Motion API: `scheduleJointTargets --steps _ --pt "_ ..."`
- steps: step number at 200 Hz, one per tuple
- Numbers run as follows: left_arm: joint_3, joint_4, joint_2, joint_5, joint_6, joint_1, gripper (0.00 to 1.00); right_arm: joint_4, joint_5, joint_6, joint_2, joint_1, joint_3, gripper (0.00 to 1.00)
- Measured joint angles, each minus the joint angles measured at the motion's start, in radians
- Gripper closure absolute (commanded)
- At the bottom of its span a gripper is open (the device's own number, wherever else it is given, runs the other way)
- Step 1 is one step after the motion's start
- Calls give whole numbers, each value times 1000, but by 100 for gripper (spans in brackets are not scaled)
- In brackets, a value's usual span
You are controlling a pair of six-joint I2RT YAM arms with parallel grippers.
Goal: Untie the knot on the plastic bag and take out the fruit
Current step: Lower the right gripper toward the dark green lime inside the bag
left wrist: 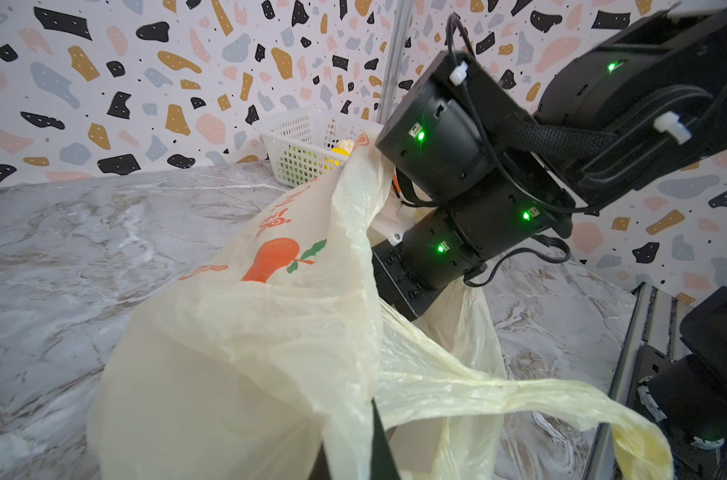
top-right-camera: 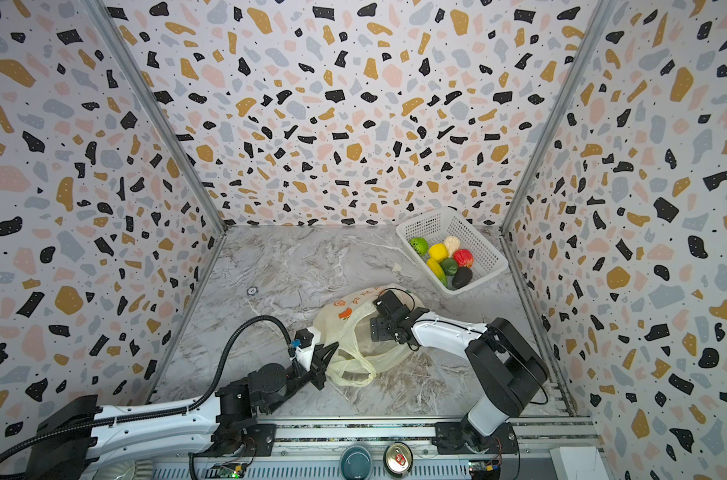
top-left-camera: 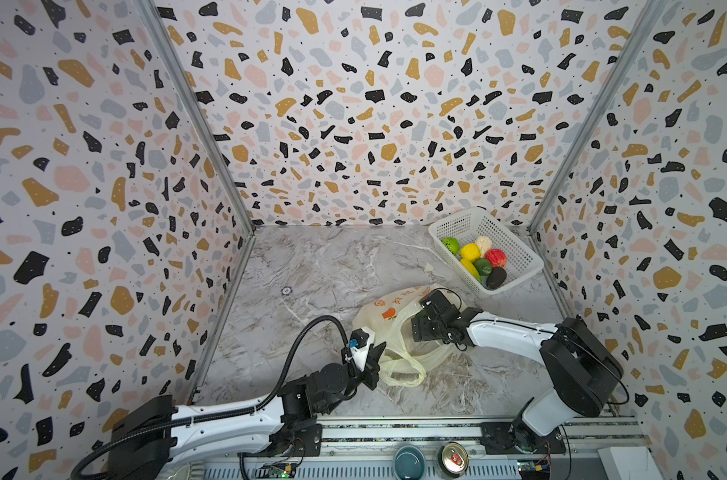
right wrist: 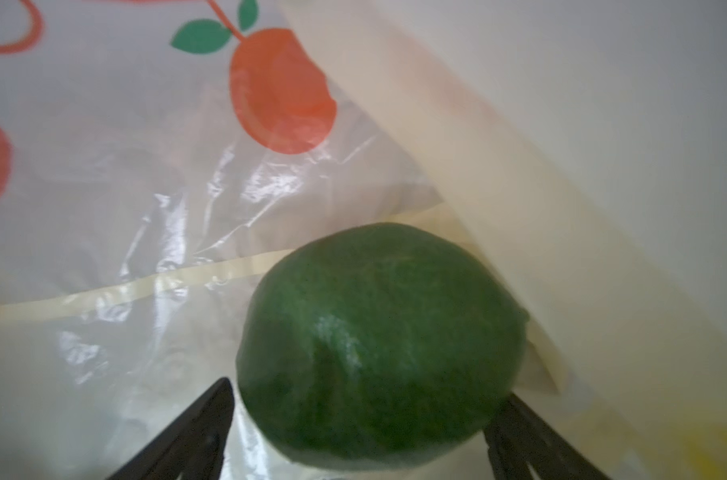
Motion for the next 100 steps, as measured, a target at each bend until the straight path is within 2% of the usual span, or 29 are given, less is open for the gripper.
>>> scheduleJointTargets --steps 48,82,100 --pt "0 14 38 16 16 -2 100 73 -101 -14 0 10 -12 6" --pt "0 19 37 18 25 -2 100 73 -102 -37 -10 20 -9 6" --pt "0 19 33 17 26 -2 100 59 -97 -46 -6 20 10 1"
